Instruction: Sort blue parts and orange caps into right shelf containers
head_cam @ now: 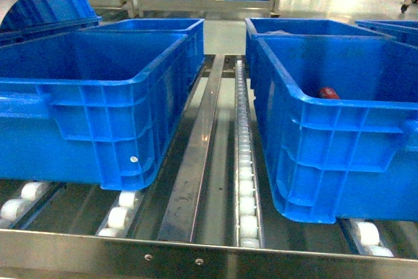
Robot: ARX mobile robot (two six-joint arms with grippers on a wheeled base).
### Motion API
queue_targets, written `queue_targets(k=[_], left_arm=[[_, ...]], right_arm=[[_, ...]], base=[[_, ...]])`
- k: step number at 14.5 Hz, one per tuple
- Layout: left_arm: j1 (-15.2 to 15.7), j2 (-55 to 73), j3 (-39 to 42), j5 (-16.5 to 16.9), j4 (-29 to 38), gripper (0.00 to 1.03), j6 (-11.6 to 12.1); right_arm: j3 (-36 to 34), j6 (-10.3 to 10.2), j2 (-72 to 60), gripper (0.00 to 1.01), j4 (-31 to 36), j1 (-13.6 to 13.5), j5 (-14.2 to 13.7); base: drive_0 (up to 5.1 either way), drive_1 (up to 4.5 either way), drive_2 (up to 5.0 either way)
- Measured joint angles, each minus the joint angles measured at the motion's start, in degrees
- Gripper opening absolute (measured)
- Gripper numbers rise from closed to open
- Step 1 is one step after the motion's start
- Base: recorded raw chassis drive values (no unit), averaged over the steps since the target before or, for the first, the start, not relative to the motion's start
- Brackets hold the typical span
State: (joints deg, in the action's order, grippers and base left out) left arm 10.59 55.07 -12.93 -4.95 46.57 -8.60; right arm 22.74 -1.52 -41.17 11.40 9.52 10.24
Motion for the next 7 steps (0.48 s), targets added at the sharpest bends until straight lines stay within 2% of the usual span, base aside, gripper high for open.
queue_targets(k=[2,3,4,5,6,7], left_arm=[[0.0,0.0,0.0,0.0,0.0,0.98,0.0],[1.4,-1.5,-0.3,5.8,-5.2,0.91,1.8],[1.1,-4.0,1.0,11.8,-8.1,0.8,4.3],[-0.5,-6.8,2.9,14.4,-9.0,0.67,6.1],[-2.0,-9.0,4.2,14.1,-9.7,0.55,7.2],[-4.8,-16.4,7.8,10.8,-13.7,0.13,7.6]], right_arm=[[0.0,0.0,0.0,0.98,0.1,0.0,0.1],[-0.3,0.0,0.0,0.97,1.7,-0.1,-0.1],[-2.6,0.3,0.7,0.88,7.8,-0.4,-1.3],[-6.1,0.7,3.0,0.75,10.7,-1.6,-2.4],[-9.0,0.9,5.1,0.61,10.8,-2.9,-3.2],[-13.9,1.1,10.4,0.2,10.5,-9.1,-9.6]], base=[[0.0,0.0,0.0],[0.0,0.0,0.0],[0.0,0.0,0.0],[0.0,0.0,0.0],[0.0,0.0,0.0],[0.0,0.0,0.0]])
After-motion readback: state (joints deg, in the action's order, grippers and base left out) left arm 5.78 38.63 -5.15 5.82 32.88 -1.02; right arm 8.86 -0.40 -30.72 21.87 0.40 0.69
